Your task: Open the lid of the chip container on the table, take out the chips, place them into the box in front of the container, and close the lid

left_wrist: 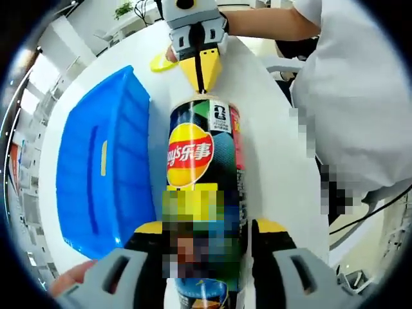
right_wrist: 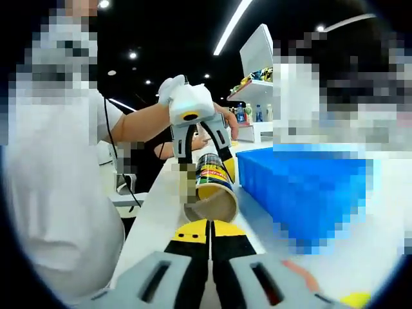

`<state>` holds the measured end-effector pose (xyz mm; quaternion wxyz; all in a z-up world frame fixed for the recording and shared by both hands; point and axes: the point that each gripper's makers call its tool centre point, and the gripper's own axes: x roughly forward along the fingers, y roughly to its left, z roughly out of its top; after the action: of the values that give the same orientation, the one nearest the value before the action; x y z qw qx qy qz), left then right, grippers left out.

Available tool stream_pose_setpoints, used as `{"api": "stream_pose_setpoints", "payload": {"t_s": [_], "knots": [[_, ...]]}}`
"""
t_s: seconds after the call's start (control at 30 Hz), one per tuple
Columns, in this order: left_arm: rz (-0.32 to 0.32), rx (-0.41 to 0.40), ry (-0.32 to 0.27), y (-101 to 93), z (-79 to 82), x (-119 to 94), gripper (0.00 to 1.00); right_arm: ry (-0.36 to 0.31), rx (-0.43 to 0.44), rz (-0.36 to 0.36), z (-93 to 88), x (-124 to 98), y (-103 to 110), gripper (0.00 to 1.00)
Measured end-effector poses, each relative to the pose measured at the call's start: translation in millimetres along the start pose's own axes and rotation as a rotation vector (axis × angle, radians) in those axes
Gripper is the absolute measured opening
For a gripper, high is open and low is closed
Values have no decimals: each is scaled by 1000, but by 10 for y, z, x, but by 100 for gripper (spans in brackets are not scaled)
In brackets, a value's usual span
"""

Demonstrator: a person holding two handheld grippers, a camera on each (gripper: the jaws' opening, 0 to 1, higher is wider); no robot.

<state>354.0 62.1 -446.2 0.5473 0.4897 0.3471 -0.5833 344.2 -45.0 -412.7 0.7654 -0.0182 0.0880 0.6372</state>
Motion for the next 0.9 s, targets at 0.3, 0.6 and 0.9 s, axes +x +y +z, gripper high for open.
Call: {"api": "stream_pose_setpoints", "payload": {"t_s": [0.3, 0.6, 0.9], "knots": [[-19, 1, -7, -13, 126, 6, 52, -22, 2, -16, 58, -55, -25, 2], [-14, 24, 21, -2, 140, 42, 48, -34, 5, -18, 68, -101, -9, 2], [-19, 23, 23, -2, 143, 39, 48, -47, -1, -30, 105, -149, -11, 2]]}}
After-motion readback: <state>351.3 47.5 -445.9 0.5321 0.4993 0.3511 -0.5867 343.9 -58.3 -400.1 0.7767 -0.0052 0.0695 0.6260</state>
